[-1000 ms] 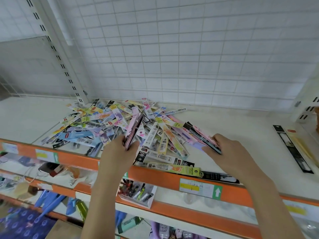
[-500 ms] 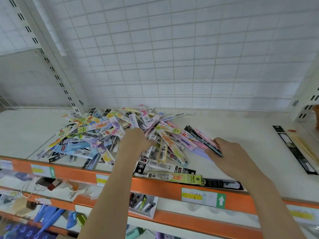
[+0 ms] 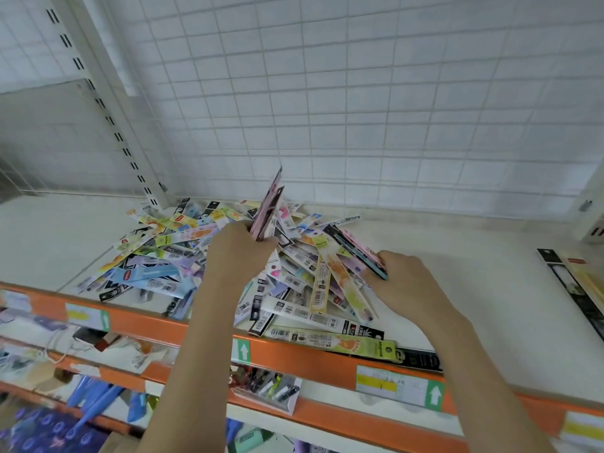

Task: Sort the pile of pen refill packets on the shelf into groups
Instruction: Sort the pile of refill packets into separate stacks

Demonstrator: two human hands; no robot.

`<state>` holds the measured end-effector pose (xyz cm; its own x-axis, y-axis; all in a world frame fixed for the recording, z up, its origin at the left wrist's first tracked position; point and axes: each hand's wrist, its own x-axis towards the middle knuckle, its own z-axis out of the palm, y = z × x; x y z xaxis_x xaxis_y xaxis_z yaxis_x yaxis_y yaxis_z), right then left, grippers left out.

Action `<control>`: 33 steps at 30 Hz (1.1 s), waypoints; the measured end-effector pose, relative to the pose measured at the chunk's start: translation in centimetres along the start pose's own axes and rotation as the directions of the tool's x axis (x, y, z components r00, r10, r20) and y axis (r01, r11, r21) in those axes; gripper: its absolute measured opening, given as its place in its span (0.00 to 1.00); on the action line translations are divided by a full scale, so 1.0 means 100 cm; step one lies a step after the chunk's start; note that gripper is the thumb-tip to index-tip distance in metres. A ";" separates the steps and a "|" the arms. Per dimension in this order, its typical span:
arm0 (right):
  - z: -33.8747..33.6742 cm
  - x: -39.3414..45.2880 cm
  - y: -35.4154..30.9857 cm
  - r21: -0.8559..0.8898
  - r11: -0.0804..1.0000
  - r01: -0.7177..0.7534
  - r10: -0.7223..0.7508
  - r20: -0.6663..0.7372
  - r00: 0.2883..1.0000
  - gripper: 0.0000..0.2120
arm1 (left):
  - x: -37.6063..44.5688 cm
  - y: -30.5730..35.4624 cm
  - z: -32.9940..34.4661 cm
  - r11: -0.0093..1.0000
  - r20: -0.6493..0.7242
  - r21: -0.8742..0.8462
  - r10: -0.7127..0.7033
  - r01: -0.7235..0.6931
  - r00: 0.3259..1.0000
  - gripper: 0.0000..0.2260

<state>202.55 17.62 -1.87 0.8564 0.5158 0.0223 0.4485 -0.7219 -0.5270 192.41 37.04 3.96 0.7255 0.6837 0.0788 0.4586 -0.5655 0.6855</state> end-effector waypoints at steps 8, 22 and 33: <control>0.023 0.019 -0.020 -0.019 0.993 -0.114 0.115 0.120 0.986 0.16 | -0.026 -0.009 -0.014 0.976 -0.150 -0.196 0.067 -0.096 0.986 0.19; 0.002 0.014 -0.017 0.225 0.945 -0.236 0.224 0.079 0.971 0.09 | -0.029 -0.010 -0.012 0.893 -0.274 -0.398 0.104 -0.211 0.956 0.07; -0.011 -0.011 -0.005 0.248 0.945 -0.212 0.213 0.021 0.977 0.11 | -0.039 -0.004 0.006 0.891 -0.207 -0.433 0.051 -0.138 0.977 0.12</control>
<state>201.65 16.85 -0.69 0.9267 0.3597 -0.1085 0.1791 -0.6770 -0.7139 189.69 34.31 2.92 0.6258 0.7347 0.2619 0.0855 -0.3984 0.9132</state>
